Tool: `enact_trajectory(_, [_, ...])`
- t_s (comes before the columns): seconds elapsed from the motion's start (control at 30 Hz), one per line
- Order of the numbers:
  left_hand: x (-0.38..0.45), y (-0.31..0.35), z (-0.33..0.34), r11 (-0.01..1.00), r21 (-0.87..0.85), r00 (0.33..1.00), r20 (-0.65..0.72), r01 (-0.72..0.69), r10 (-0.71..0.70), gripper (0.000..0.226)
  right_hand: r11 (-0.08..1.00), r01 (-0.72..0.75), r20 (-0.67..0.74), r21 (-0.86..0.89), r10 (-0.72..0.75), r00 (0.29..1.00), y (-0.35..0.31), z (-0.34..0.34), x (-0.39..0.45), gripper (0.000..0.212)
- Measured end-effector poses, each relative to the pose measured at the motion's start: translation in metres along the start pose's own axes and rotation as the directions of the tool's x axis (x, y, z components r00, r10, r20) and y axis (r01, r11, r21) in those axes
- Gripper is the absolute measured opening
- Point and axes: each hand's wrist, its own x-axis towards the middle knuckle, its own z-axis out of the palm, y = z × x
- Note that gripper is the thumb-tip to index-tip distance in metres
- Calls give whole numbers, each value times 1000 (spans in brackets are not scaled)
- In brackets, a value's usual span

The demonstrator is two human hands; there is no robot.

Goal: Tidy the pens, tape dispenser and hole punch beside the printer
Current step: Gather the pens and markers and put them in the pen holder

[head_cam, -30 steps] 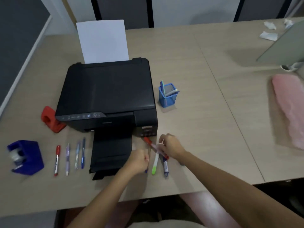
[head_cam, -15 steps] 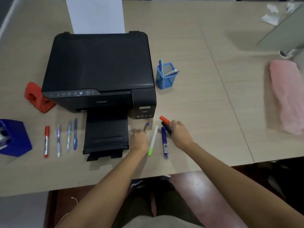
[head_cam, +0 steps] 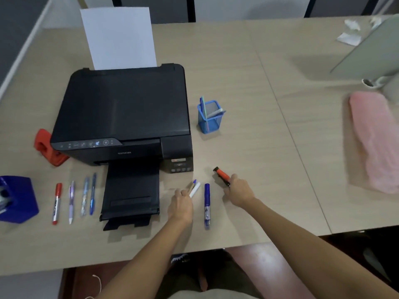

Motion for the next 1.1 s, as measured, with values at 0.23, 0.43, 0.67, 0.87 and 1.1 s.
enact_trajectory(0.23, [-26,52,-54,913,-356,975,18,-200,221,20,710,2,-76,704,72,994,-5,-92,31,16])
enact_trajectory(0.43, [11,142,-148,420,-875,967,-180,-241,181,17,394,63,-85,917,38,996,-47,-175,76,16])
enact_trajectory(0.67, [110,181,-185,122,-971,953,-228,-206,-201,15,190,83,-71,978,-69,995,-87,-208,124,22])
enact_trajectory(0.87, [152,182,-152,277,-954,915,-213,-119,-342,21,397,163,-118,903,-136,984,-107,-200,161,8])
enact_trajectory(1.1, [167,180,-138,383,-908,902,-300,-170,-311,25,760,182,-91,623,-161,983,-103,-179,178,17])
